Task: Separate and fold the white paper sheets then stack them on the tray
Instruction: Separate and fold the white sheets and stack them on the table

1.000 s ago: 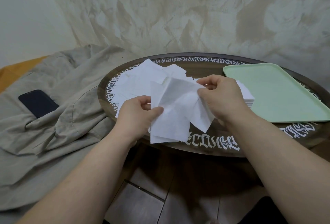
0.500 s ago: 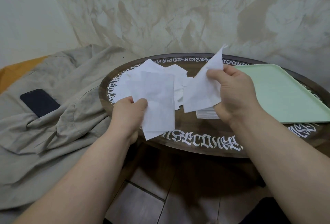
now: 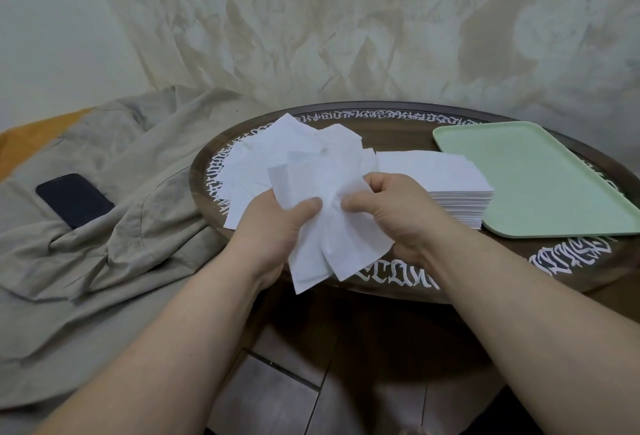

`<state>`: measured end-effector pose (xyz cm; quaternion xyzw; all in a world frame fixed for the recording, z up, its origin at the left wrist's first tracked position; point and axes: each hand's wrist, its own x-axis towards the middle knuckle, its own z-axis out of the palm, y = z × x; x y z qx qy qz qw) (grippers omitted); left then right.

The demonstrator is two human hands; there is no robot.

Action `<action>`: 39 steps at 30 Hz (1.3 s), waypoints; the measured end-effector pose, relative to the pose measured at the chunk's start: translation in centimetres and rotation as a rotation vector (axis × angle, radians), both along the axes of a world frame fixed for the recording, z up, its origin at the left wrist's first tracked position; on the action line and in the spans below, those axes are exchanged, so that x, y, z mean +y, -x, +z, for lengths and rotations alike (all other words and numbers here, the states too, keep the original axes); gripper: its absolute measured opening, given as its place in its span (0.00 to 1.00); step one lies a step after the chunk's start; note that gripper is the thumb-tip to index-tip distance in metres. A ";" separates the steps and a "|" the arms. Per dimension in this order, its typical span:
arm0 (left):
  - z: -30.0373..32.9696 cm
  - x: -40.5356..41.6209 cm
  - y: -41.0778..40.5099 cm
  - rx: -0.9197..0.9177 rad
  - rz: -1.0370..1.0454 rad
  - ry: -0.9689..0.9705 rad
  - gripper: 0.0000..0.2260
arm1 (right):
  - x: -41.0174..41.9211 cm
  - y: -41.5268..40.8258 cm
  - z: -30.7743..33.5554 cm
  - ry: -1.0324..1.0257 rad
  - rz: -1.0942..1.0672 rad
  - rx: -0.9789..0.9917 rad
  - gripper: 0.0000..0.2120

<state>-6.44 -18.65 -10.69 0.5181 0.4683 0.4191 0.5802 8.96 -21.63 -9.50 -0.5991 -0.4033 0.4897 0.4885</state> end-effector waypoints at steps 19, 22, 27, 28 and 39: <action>0.5 -0.3 -0.1 -0.083 -0.028 0.112 0.09 | 0.2 0.0 -0.1 -0.035 0.008 0.170 0.07; 0.4 -0.3 0.0 -0.129 -0.035 0.120 0.09 | 0.2 -0.1 -0.2 -0.047 0.021 0.111 0.07; 0.6 -0.3 0.1 -0.132 -0.038 0.119 0.09 | 0.0 -0.1 -0.2 -0.058 0.056 0.050 0.07; 0.6 -0.3 0.1 -0.127 -0.036 0.118 0.09 | -0.1 -0.1 -0.1 -0.059 0.069 0.031 0.07; 0.6 -0.4 0.2 -0.068 -0.058 0.093 0.09 | 0.2 -0.1 -0.4 -0.064 0.048 0.083 0.07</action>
